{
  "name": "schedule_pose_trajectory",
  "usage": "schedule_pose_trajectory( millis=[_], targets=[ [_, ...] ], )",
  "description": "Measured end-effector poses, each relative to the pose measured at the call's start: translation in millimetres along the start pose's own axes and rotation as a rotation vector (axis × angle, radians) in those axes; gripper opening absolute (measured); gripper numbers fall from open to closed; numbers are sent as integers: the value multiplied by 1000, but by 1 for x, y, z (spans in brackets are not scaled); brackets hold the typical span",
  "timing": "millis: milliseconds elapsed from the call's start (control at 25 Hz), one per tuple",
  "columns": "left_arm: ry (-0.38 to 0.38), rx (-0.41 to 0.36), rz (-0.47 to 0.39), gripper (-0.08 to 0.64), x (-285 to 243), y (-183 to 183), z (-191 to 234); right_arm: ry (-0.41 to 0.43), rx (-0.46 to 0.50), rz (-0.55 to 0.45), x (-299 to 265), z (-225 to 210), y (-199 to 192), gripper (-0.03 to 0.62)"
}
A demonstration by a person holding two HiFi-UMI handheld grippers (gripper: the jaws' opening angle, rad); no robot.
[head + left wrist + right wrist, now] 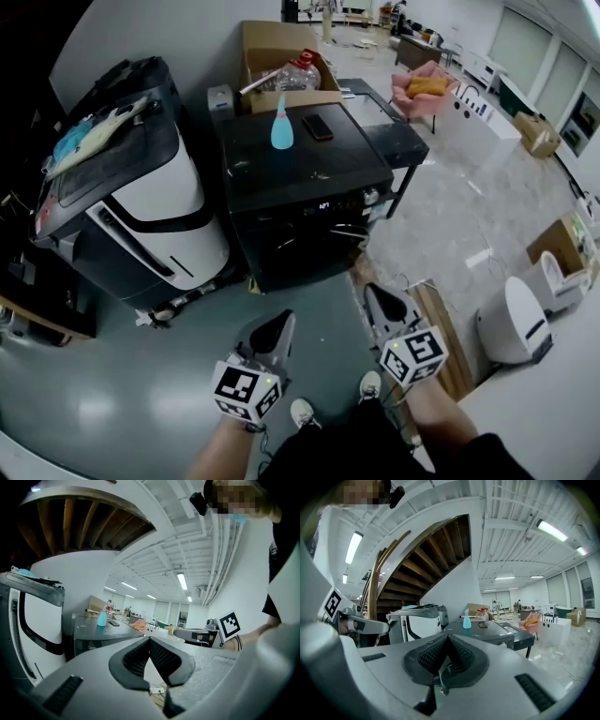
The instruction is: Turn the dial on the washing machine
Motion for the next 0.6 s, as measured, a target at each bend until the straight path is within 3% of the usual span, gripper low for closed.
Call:
schedule_pose_trajectory(
  millis=[280, 600],
  targets=[
    [-66, -15, 22, 3, -27, -7, -46, -38, -5, -7, 42, -28, -1, -3],
    [-68, -21, 38, 3, -74, -20, -122, 2, -20, 7, 97, -72, -11, -3]
  ],
)
Point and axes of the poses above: the fingertips, and each gripper's own axes: x backward along the fingers, z to its left, y out of its top, the point moved 2 cm from there along x, backward along the fingers, and after that the axes turned 3 degrees about -y, right-handed, at the moved point
